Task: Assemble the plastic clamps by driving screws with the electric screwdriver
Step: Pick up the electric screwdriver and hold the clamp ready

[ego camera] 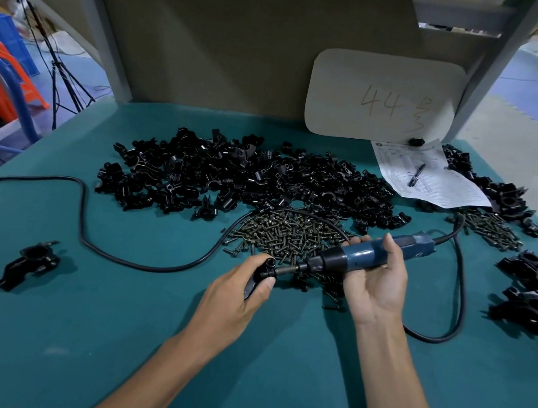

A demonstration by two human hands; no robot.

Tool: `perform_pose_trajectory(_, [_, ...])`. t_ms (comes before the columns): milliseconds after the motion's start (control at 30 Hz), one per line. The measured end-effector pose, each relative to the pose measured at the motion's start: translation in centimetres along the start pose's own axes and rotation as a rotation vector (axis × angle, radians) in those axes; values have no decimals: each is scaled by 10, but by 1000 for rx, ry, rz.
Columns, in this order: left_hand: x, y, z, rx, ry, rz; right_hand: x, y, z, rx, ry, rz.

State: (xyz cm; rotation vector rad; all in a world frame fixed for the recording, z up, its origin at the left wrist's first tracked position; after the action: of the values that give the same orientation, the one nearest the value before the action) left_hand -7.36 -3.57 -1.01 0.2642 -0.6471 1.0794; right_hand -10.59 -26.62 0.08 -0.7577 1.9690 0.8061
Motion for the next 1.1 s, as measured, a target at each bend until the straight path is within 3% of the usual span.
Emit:
perform_pose_trajectory(567, [2, 3, 6, -2, -82, -37, -1, 3, -2, -3, 62, 8])
perform_pose_trajectory(833, [4, -6, -5, 118, 137, -91, -15, 10, -24, 54, 146, -72])
perform_pose_trajectory(967, [21, -11, -14, 264, 421, -51, -25, 3, -63, 164, 510, -95])
perform_pose_trajectory(1100, [29, -14, -13, 366, 800, -10, -17, 1, -92, 233, 1512, -52])
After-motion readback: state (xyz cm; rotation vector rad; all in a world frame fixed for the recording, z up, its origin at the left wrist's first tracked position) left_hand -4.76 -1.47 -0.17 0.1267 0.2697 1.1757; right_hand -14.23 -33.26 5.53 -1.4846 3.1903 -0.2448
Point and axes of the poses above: each hand's wrist, its own y-axis away from the middle knuckle, its own x-axis out of the back of the hand, z = x × y, the point moved 3 cm from there along -y, towards the middle knuckle, and after that the axes turned 3 degrees about x, right-handed, at the moved point
